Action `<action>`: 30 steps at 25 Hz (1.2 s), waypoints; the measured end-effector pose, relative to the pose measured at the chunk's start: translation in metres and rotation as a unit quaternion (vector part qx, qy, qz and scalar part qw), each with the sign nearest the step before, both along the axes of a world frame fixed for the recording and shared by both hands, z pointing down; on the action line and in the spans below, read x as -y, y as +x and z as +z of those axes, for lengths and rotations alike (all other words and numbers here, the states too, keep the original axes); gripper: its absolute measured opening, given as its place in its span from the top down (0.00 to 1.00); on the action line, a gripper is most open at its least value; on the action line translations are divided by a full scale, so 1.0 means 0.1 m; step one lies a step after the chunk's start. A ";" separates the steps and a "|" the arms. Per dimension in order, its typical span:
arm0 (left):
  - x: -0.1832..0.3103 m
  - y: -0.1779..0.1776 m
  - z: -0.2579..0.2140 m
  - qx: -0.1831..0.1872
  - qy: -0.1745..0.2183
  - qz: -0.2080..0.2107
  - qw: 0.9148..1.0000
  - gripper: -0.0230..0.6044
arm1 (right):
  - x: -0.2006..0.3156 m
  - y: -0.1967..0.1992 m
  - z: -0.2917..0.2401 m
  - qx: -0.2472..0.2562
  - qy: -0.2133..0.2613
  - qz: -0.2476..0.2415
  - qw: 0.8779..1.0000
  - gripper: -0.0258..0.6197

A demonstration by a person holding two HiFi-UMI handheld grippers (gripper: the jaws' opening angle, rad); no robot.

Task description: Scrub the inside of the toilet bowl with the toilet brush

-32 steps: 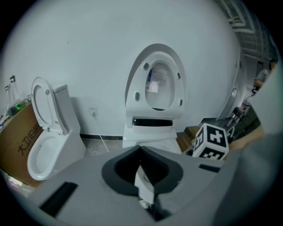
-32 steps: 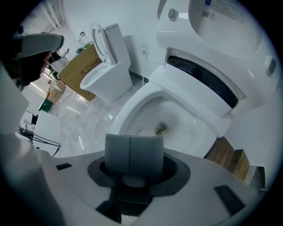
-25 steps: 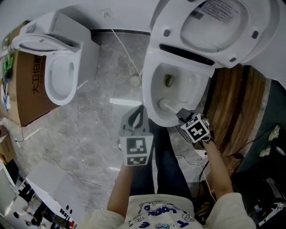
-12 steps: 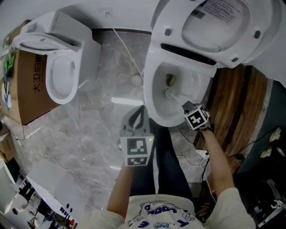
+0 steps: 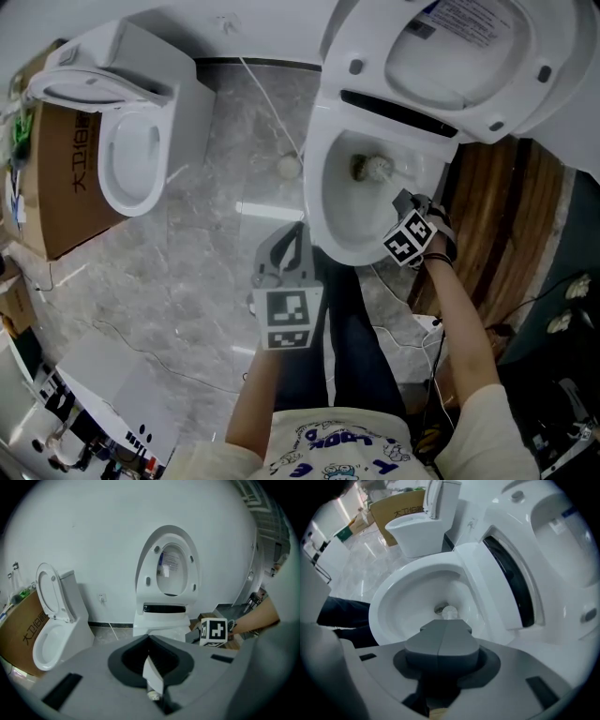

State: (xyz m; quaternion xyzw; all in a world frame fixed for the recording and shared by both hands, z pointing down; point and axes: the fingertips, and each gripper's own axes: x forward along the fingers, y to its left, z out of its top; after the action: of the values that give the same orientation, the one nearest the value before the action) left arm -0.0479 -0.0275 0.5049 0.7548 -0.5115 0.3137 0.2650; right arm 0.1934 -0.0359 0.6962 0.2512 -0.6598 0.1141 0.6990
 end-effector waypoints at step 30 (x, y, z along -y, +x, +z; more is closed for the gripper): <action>-0.07 -0.09 0.02 -0.002 -0.002 -0.009 1.000 0.96 | -0.44 -0.27 0.09 0.128 -0.098 0.215 0.963 0.70</action>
State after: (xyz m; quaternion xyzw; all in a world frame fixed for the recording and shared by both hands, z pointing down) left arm -0.0568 -0.0201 0.5072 0.7503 -0.5174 0.3107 0.2699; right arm 0.1665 0.0078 0.7051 0.3006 -0.6597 0.3576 0.5887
